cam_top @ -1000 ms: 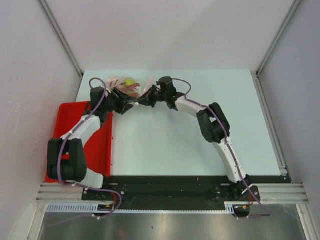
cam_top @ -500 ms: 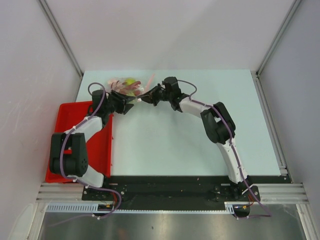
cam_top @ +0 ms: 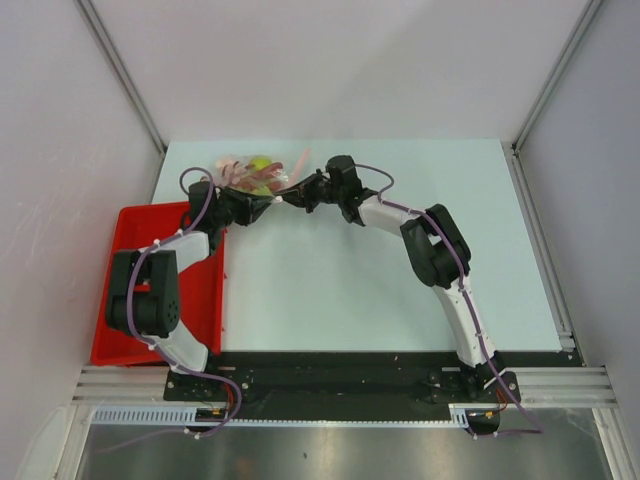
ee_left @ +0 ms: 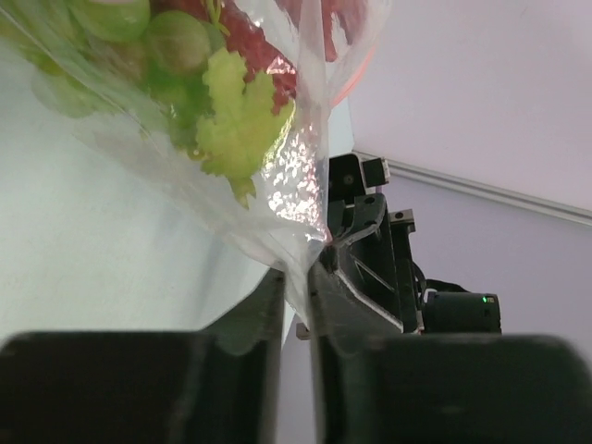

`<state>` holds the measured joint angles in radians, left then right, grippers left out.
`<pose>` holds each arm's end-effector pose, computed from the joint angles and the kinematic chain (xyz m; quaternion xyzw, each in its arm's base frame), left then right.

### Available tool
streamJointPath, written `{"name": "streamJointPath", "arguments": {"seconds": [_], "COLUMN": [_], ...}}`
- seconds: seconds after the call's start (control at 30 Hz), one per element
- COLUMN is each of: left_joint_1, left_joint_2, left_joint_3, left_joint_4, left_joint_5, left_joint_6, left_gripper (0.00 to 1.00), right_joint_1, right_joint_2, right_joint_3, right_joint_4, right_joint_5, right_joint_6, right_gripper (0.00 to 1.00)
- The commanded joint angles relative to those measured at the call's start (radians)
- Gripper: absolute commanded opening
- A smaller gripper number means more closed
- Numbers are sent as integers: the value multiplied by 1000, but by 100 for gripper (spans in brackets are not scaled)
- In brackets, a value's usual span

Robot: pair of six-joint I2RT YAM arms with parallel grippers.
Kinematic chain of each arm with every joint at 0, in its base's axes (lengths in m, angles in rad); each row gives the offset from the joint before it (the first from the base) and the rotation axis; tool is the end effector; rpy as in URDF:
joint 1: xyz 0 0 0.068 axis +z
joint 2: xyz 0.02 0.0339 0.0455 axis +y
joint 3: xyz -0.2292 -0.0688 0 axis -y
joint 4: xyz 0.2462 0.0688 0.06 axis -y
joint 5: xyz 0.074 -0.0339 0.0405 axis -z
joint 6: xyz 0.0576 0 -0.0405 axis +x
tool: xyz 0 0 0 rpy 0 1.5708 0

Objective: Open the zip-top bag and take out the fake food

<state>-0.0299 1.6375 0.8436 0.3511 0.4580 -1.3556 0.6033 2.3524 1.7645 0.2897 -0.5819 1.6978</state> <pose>0.3633 -0.0363 0.1548 -0.4108 0.7234 -0.4801 0.2781 0.4237 0.3304 0.1537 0.2554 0.7467 0.6138 0.0216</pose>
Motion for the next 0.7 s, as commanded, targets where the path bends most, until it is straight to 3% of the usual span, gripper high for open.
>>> {"name": "streamJointPath", "arguments": {"seconds": [0.0,0.03,0.17,0.27,0.6,0.63,0.67], "left_joint_1": [8,8,8,8,8,8,8], "left_joint_2": [16,19,18,18,25,22,19], "left_joint_3": [9,11,-3,2,28,26,23], "left_joint_4": [107,112,146,150,146,146,146], "left_joint_5": [37,42,59,70,94,96,96], "left_joint_6": [-14,-13,-2,18,36,36,36], "left_gripper": [4,0,0,0,0,0,0], "right_joint_1": [10,9,3,1,6,6,4], "right_joint_2": [-93,-96,-123,-148,-202,-203,-202], "right_joint_3": [4,3,4,-11,-123,-129,-135], "right_joint_4": [-1,-24,-115,-202,-167,-144,-133], "right_joint_5": [-7,-9,-22,-29,-41,-44,-44], "right_joint_6": [-29,-38,-108,-179,-176,-168,-152], "right_gripper": [6,10,39,47,57,56,47]}}
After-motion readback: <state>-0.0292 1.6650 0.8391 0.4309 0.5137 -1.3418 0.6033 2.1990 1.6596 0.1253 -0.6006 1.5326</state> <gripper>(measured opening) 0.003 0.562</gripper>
